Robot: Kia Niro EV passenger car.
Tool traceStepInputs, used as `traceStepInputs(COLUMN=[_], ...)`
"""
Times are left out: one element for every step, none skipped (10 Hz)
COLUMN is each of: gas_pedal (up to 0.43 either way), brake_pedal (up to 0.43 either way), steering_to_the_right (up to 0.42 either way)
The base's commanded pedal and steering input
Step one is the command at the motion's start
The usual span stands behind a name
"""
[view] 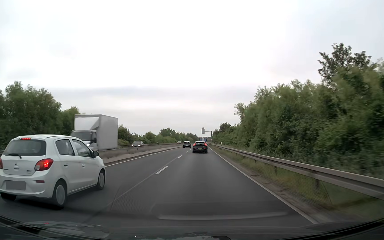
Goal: Follow the waypoints while adhering to traffic rules and regulations
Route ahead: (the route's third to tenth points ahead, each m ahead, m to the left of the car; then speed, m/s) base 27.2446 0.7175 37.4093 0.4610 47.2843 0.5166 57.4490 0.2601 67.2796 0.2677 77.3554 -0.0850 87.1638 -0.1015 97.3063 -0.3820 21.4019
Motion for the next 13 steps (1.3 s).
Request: traceStepInputs(gas_pedal=[0.248,0.248,0.248,0.248,0.248,0.240,0.228,0.228,0.209,0.189,0.169,0.157,0.157], brake_pedal=[0.000,0.000,0.000,0.000,0.000,0.000,0.000,0.000,0.000,0.000,0.000,0.000,0.000], steering_to_the_right=[0.000,0.000,0.000,0.000,0.000,0.000,0.000,0.000,0.000,0.000,0.000,0.000,0.000])
